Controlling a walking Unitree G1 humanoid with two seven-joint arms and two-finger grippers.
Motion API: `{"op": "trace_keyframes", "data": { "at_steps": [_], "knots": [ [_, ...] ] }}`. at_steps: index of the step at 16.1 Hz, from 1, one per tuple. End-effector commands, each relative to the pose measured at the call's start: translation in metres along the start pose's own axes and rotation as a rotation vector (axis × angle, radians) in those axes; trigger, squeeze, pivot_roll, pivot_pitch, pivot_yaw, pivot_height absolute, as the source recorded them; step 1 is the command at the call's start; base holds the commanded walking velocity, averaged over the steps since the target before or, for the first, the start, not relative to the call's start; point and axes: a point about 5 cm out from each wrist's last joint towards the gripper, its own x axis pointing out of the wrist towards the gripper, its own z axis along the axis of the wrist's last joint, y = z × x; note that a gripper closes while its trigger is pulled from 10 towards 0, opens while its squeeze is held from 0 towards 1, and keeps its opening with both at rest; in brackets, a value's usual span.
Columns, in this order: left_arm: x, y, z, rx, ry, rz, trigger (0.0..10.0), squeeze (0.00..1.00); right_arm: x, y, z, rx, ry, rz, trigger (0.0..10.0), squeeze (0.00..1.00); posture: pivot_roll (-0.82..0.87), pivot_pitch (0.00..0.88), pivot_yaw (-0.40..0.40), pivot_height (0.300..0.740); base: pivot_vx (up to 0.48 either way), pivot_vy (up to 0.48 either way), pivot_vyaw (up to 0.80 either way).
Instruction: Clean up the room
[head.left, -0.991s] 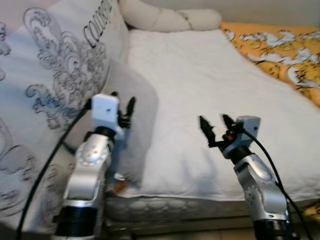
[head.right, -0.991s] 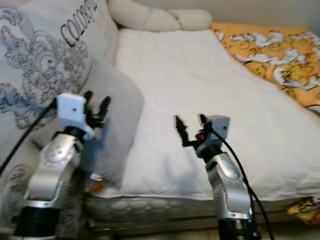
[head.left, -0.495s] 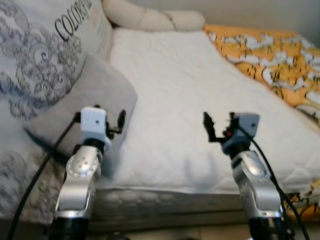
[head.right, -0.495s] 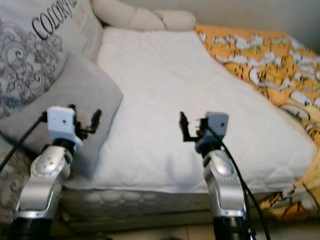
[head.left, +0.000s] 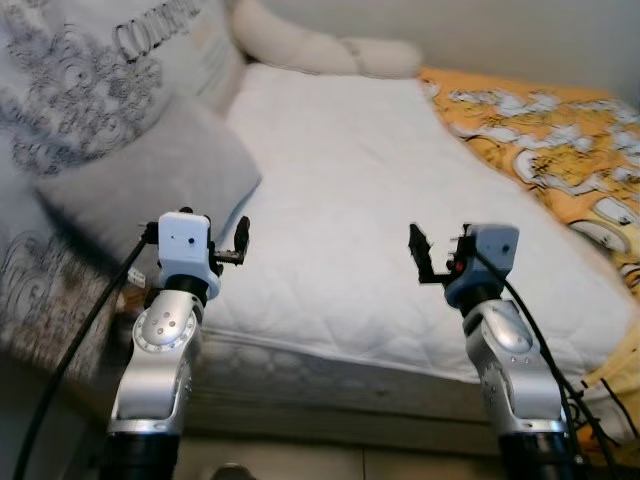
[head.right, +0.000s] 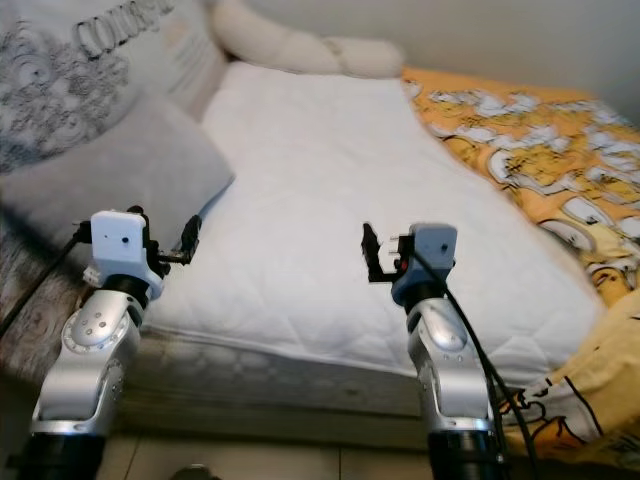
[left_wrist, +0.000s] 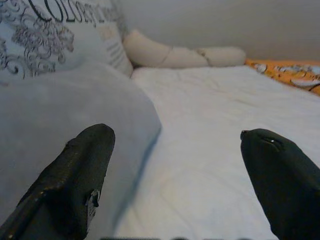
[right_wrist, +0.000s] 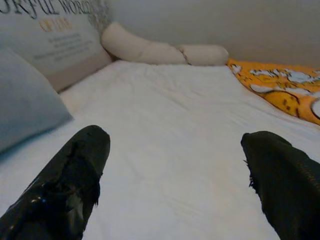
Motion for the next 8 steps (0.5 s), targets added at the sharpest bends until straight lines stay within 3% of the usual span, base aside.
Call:
{"op": "trace_keyframes", "data": {
  "at_steps": [1,2,3,5,8],
  "knots": [
    [0.0021,-0.0066,0.0014,0.007,0.001,-0.023,10.0,0.91,0.0013,-0.0085,0.0013,-0.04,-0.006,-0.05,10.0,0.0,0.06,0.0,-0.058,0.74,0.0,-0.458,0.0],
    [0.0023,-0.0071,0.0006,0.005,0.005,-0.023,10.0,0.91,0.0023,-0.0098,-0.0002,-0.056,0.005,-0.064,10.0,0.0,0.06,0.0,-0.059,0.74,0.0,-0.461,0.0],
    [0.0026,-0.0071,0.0,0.003,0.008,-0.022,10.0,0.91,0.0025,-0.0052,-0.0019,0.001,0.024,0.021,10.0,0.0,0.06,0.0,-0.061,0.74,0.0,-0.461,0.0],
    [0.0027,-0.0069,-0.0008,-0.002,0.012,-0.015,10.0,0.91,0.0037,-0.0125,0.0022,-0.132,-0.036,-0.097,10.0,0.0,0.06,0.0,-0.063,0.74,0.0,-0.463,0.0],
    [0.0014,-0.0066,-0.004,-0.005,0.026,-0.005,10.0,0.91,0.0044,-0.0097,-0.0033,-0.056,0.035,-0.028,10.0,0.0,0.06,0.0,-0.064,0.74,0.0,-0.461,0.0]
  ]
}}
